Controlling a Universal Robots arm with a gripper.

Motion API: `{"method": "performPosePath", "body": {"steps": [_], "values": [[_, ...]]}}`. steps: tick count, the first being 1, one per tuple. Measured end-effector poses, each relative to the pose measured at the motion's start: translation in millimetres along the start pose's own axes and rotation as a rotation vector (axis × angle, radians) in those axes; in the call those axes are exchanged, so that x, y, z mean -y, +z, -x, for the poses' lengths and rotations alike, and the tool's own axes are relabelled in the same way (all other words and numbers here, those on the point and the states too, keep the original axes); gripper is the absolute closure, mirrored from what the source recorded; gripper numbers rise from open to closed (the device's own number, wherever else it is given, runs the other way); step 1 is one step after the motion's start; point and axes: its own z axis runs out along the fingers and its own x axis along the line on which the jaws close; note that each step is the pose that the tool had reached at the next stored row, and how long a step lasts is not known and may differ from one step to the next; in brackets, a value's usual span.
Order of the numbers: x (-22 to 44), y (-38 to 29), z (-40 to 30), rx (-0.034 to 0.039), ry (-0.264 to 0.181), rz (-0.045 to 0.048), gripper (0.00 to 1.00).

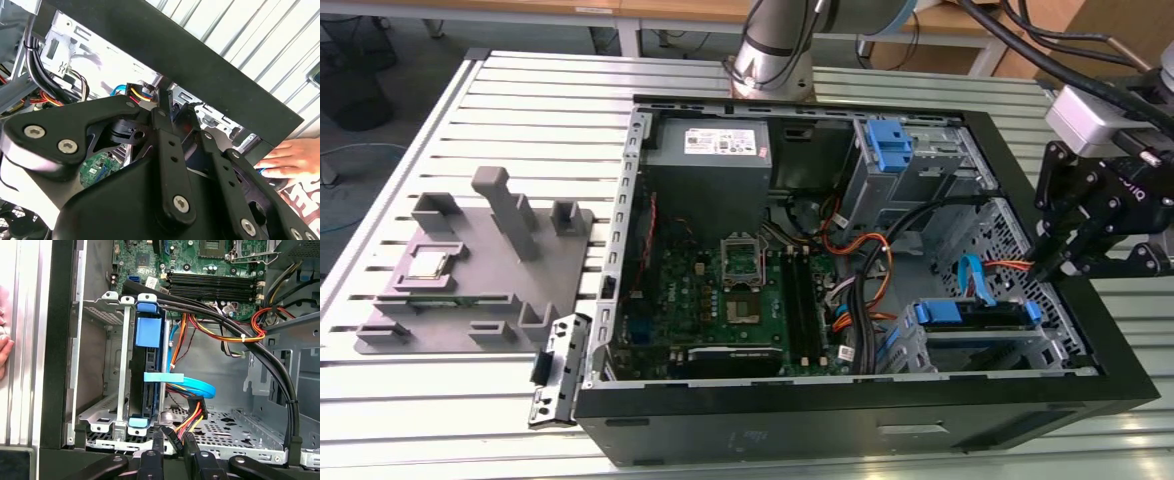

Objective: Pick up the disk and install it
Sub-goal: 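Insert the second disk wire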

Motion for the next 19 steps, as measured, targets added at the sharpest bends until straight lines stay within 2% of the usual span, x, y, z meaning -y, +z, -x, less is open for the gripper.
{"method": "performPosePath", "body": {"steps": [2,8,12,14,16,19], "values": [[0.0,0.0,0.0,0.0002,-0.015,-0.0004,0.71],[-0.2,-0.1,0.0,0.0013,-0.096,-0.0023,0.71],[-0.1,-5.2,-0.1,0.0025,-0.122,-0.0031,0.71],[-0.5,-5.7,-0.1,0.0031,-0.134,-0.0040,0.71],[-0.7,-5.7,-0.1,-0.0006,-0.150,-0.0040,0.71],[-2.0,-4.3,0.0,-0.0118,-0.173,-0.0030,0.71]]}}
